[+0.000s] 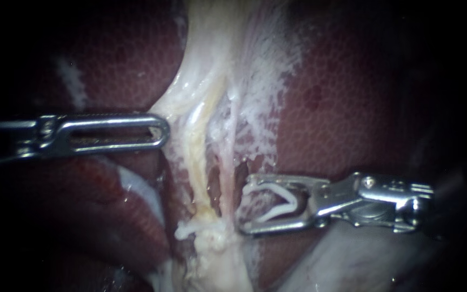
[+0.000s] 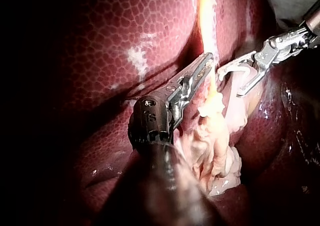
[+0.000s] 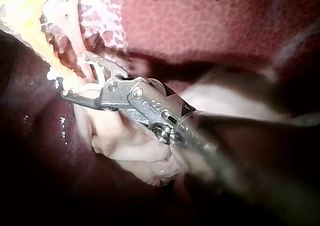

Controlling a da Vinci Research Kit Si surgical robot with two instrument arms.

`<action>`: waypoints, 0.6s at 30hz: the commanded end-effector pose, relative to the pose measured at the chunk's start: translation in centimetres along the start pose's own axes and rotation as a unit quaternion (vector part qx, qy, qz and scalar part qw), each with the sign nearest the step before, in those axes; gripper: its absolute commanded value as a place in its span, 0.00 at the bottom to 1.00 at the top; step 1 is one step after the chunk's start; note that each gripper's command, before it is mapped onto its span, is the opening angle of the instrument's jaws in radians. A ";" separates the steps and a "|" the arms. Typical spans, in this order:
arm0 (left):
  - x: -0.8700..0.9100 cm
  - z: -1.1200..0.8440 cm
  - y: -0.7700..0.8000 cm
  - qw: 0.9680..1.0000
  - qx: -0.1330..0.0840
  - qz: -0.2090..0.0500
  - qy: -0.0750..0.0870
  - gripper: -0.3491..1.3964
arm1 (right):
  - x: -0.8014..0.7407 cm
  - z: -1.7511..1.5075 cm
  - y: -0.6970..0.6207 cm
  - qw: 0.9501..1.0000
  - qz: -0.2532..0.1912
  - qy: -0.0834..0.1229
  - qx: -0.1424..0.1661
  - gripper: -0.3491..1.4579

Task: Clipping second clip left tube

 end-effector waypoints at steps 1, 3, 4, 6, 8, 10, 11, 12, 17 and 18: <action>-0.01 0.00 -0.01 1.000 0.000 0.001 0.000 0.00 | 0.00 0.04 0.00 1.000 0.000 0.000 0.002 0.51; -0.01 0.00 -0.02 1.000 0.000 0.001 0.000 0.00 | -0.01 0.13 0.00 1.000 -0.001 0.000 0.004 0.51; -0.01 -0.01 -0.03 1.000 0.000 0.001 0.000 0.00 | -0.01 0.16 0.00 1.000 0.001 -0.002 0.007 0.51; -0.01 -0.01 -0.04 1.000 0.000 0.001 0.000 0.00 | -0.01 0.23 0.01 1.000 0.000 -0.003 0.011 0.50; -0.01 -0.01 -0.05 1.000 0.000 0.001 0.000 0.00 | 0.00 0.28 0.03 1.000 0.000 -0.005 0.013 0.50; -0.01 -0.02 -0.06 1.000 0.000 0.001 0.000 0.00 | 0.01 0.35 0.07 1.000 0.000 -0.005 0.015 0.50; -0.01 -0.02 -0.06 1.000 0.000 0.001 0.000 0.00 | 0.02 0.37 0.08 1.000 0.000 -0.005 0.015 0.50; -0.01 -0.02 -0.07 1.000 0.000 0.001 0.000 0.00 | 0.02 0.41 0.09 1.000 -0.001 -0.005 0.016 0.50; -0.01 -0.02 -0.08 1.000 0.000 0.001 0.000 0.00 | 0.02 0.54 0.12 1.000 -0.003 -0.007 0.019 0.50; -0.01 -0.02 -0.08 1.000 0.000 0.001 0.000 0.00 | 0.02 0.56 0.12 1.000 -0.004 -0.008 0.020 0.50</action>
